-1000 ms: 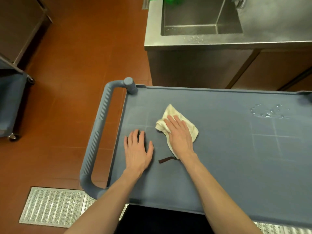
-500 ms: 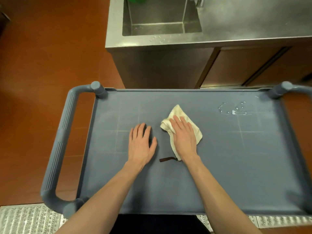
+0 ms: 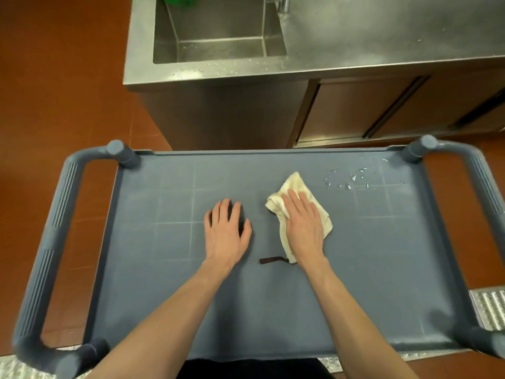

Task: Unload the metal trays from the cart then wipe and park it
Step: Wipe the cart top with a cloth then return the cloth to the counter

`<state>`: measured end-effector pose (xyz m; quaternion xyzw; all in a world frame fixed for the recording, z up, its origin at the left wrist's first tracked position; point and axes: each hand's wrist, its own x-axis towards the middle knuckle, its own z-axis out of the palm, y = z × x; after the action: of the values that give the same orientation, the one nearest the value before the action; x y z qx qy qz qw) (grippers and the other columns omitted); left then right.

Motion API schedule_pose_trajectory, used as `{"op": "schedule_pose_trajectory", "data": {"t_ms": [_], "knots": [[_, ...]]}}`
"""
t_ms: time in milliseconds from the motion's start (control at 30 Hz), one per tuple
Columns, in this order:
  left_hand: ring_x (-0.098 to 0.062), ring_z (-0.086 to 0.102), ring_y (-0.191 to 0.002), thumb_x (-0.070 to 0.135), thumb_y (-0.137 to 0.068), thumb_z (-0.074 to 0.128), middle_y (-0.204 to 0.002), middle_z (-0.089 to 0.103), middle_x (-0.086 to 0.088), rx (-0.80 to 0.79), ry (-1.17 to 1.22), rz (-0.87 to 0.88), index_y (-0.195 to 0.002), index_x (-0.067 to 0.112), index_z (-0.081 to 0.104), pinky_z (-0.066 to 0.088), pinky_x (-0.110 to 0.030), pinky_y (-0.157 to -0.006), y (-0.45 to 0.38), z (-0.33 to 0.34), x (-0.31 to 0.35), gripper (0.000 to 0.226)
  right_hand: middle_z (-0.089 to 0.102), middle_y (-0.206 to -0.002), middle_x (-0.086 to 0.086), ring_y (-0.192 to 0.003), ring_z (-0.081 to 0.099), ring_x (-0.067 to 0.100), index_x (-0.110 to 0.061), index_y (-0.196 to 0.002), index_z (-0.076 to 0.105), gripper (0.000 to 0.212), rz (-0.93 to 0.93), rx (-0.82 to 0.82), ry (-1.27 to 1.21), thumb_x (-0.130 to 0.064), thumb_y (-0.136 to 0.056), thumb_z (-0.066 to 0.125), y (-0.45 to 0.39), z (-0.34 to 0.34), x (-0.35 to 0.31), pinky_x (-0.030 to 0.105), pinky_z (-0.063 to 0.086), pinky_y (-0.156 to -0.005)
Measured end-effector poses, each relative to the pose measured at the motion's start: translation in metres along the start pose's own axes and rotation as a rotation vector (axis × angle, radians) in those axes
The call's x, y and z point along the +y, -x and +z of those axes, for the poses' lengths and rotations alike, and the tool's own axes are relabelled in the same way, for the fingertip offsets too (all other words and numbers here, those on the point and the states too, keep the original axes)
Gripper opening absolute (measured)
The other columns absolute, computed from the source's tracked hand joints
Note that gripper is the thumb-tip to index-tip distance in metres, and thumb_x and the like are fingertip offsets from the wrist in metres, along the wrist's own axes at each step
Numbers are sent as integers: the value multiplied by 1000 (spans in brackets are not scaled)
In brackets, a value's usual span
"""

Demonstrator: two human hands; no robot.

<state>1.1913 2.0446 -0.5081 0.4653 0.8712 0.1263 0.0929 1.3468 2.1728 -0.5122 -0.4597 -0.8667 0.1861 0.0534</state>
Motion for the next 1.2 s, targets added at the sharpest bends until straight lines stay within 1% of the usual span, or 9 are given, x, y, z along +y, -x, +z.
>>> {"op": "schedule_pose_trajectory", "data": {"t_ms": [100,167,300,433,733,833,1000,1100,1200], "knots": [[-37,48,-140,37,-103,55,-150,54,-18,10,-8,3,-141,10,59,36,-52,-118,-6,7,8,47,40,-168,3,-159,30,31,-17,-158,48,52,17,-1,5,-7,-107,52,-3,-10,20,47,27,-126],[-37,46,-144,40,-104,48,-154,52,-18,5,-25,21,-146,11,56,34,-51,-120,-9,13,8,52,40,-168,5,-159,31,32,-16,-158,48,52,28,9,14,-6,-107,52,-4,-16,31,48,29,-125],[-31,28,-159,49,-107,39,-169,37,-12,-15,-41,78,-164,18,38,20,-49,-130,-7,26,2,64,43,-165,8,-157,33,35,-12,-156,50,51,72,46,7,-2,-106,53,-9,-29,58,50,32,-122],[-24,16,-163,54,-108,32,-174,26,-5,-44,-49,55,-168,27,26,8,-45,-133,-10,34,2,67,48,-163,9,-155,37,37,-11,-152,55,50,139,102,21,2,-104,51,-12,-40,91,52,34,-120],[-24,17,-163,55,-106,33,-174,26,-3,-30,-48,31,-167,28,29,11,-45,-132,-8,32,-2,67,57,-154,13,-150,43,41,-7,-143,63,45,277,217,23,4,-101,51,-23,-62,147,53,37,-116],[-24,17,-163,56,-106,30,-175,25,-3,-42,-56,24,-168,28,28,12,-46,-132,-7,30,-4,68,58,-152,11,-148,43,39,-9,-142,62,45,334,229,47,2,-101,50,-27,-69,162,52,37,-114],[-23,14,-164,57,-106,28,-176,21,-2,-59,-67,14,-168,30,25,10,-45,-133,-5,28,-7,68,50,-161,8,-153,37,33,-13,-150,56,46,462,258,68,-7,-105,52,-28,-76,186,57,25,-122],[-25,16,-164,56,-106,29,-175,24,-4,-56,-87,15,-168,28,27,13,-47,-132,-4,25,-5,68,47,-163,10,-155,34,35,-12,-151,53,45,453,288,49,-13,-106,53,-26,-75,191,57,21,-124],[-31,23,-161,52,-105,32,-172,32,-10,-44,-96,11,-165,21,37,18,-51,-131,-6,22,4,67,46,-163,12,-154,34,37,-13,-151,51,44,404,290,61,-18,-108,49,-25,-73,188,59,25,-122]]}}
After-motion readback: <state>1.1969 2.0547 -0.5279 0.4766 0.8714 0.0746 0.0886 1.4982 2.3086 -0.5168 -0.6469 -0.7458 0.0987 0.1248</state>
